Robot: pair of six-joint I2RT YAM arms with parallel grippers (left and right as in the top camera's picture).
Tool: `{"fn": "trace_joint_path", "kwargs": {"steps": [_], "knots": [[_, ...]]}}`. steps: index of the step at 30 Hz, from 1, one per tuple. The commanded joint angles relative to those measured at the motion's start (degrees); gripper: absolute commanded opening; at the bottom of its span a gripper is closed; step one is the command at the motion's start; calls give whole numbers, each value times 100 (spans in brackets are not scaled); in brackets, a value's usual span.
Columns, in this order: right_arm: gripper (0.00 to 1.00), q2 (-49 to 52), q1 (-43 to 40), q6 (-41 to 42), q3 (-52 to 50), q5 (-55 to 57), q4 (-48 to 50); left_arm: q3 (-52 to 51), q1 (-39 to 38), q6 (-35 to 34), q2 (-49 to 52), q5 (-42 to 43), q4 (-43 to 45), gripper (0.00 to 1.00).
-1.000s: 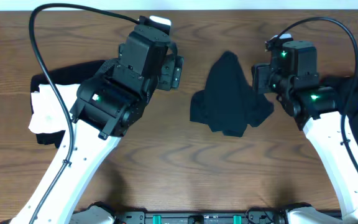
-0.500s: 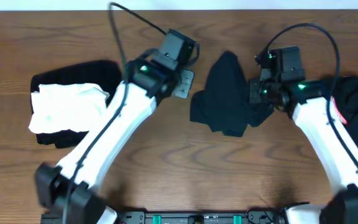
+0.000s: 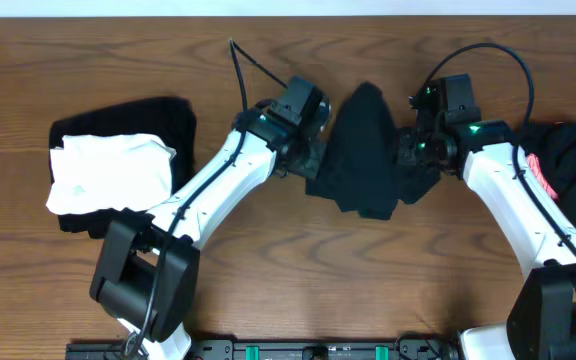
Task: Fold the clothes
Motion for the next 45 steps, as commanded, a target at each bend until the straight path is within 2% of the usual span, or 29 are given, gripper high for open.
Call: {"fn": "trace_joint_path", "kwargs": {"steps": [1,8,19,22,28,32,38,40,43,45], "knots": [[1,-4,-57,144,-2,-48,-2,-496,24,-9,46,376,472,6],[1,-4,-35,140,-2,-129,2,-1115,24,35,247,378,1506,6],[1,-4,-35,-125,-2,-487,-46,-1126,26,142,1158,643,1825,6],[1,-4,-35,-140,-2,-385,-50,-1123,59,61,1163,365,1541,6],[1,20,-35,-142,-4,-122,-44,-1119,439,-839,1152,-717,293,6],[2,168,-15,-138,-37,48,26,-1119,872,-1123,1150,-732,-472,6],[1,835,63,-144,-72,42,153,-1119,1408,-1213,1104,-730,-1143,6],[2,1073,118,-387,-72,-190,245,-1119,1495,-1213,1060,-730,-1220,6],[2,1388,273,-1283,-72,-1132,470,-1119,1519,-1209,962,-730,-1222,6],[2,1534,407,-1344,-72,-1222,535,-1119,1510,-1209,881,-730,-1213,6]]}}
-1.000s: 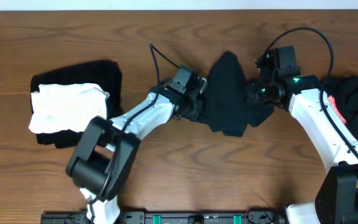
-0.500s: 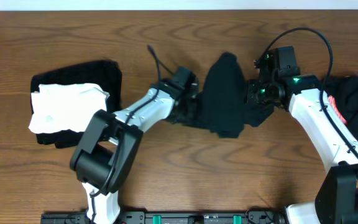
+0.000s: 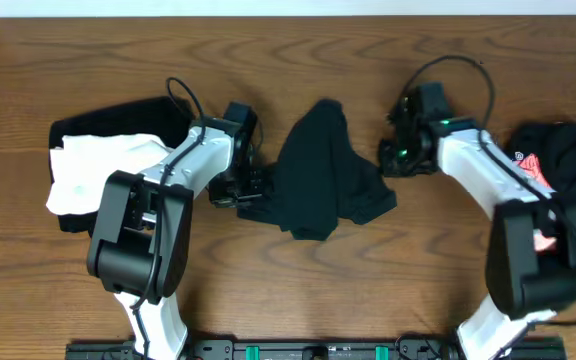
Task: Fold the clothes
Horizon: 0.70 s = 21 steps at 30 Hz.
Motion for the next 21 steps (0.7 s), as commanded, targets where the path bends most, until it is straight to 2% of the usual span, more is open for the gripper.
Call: {"fn": "trace_joint_path", "kwargs": {"steps": [1,4,7,11,17,21], "knots": [[2,212,297,-603,-37,-619,76,-258,44,-63,105,-546,-24,6],[2,365,492,-549,-37,-442,103,-258,44,-63,33,-546,-13,6],[1,542,590,188,-37,778,0,-258,44,-63,13,-546,-22,6],[1,861,448,787,-37,1794,-162,-258,46,-61,11,-549,-55,6],[1,1346,-321,1255,-37,2024,-374,-258,50,20,11,-551,-149,6],[1,1226,-848,1252,-31,2173,-463,-258,50,74,2,-553,-203,6]]}}
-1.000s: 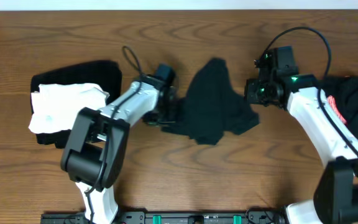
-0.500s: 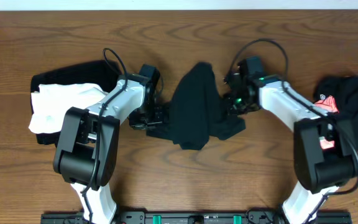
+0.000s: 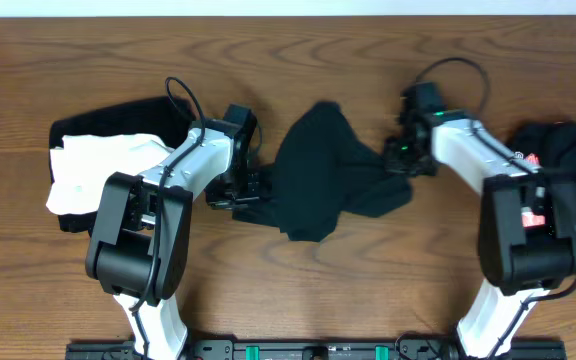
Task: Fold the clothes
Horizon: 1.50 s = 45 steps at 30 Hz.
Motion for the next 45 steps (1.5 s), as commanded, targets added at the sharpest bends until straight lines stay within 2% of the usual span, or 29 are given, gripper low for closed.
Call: {"fn": "trace_joint_path", "kwargs": {"steps": [1,8,15,20,24,25,30,34,39,45], "knots": [[1,483,-557,227,-393,1147,-153,-192,52,101,63,-293,-81,6],[2,-376,-1226,138,-393,1082,-195,-192,52,138,33,-293,-107,6],[1,-1353,-1268,186,-393,1191,-46,-184,74,184,-68,-293,-238,6],[1,-2256,-1290,229,-391,1187,94,-138,101,247,-647,-282,-431,6],[1,-2730,-1156,221,-393,483,50,-120,76,251,-1342,142,-223,17],[1,-2771,-1097,184,-393,337,26,-122,55,315,-1523,343,-70,24],[2,-2675,-610,-35,-400,116,-192,-122,-177,527,-1930,820,824,44],[4,-2347,-249,-57,-402,109,-236,-122,-483,654,-1746,1038,1434,51],[2,-1755,-98,-57,-402,76,-227,-122,-763,890,-1296,1305,2087,53],[2,-981,57,-372,-404,-599,-236,-122,-841,938,-667,1307,2691,53]]}}
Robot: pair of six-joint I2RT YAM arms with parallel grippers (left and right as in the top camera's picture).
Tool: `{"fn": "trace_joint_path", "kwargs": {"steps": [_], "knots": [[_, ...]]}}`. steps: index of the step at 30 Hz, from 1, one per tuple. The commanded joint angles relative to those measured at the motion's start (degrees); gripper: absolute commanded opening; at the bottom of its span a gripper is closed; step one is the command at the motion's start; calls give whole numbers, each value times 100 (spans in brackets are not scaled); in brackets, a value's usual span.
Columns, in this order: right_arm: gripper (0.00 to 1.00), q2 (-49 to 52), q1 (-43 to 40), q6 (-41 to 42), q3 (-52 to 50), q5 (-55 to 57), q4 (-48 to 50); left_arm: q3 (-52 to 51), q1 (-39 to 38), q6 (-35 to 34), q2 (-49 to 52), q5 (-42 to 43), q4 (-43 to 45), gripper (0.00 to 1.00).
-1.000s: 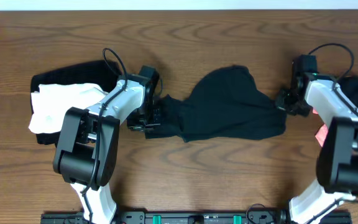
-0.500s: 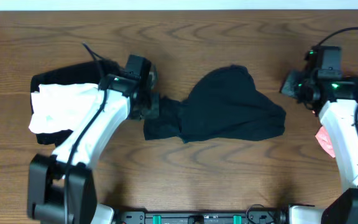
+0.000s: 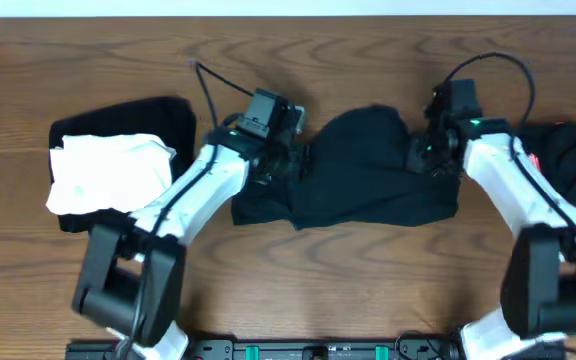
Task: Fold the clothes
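Note:
A black garment lies spread wide across the middle of the table, wrinkled, with a hump at its far edge. My left gripper is at the garment's upper left edge and my right gripper at its upper right edge. Both sit against the cloth, but the overhead view does not show whether their fingers are closed on it.
A folded white garment lies on a folded black one at the left. A dark pile with a red print sits at the right edge, under the right arm.
The black garment, bunched narrow between the grippers, is now stretched out wide. The left gripper has moved right and away from me, the right gripper has moved right.
The garment was first bunched at the far centre between both grippers. Then it lay lower and further left, still bunched, with the left gripper pulled back to the left. Now it lies spread flat across the middle with a gripper at each upper corner.

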Motion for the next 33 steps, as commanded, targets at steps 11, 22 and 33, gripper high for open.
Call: {"fn": "trace_joint_path", "kwargs": {"steps": [11,22,33], "knots": [[2,319,243,-529,7,-470,-308,26,7,179,699,90,931,20],[2,166,243,-1158,7,-1036,-505,284,146,306,706,83,1156,6],[2,-4,326,-1215,7,-979,-675,1108,660,455,706,-7,1178,6]]}}
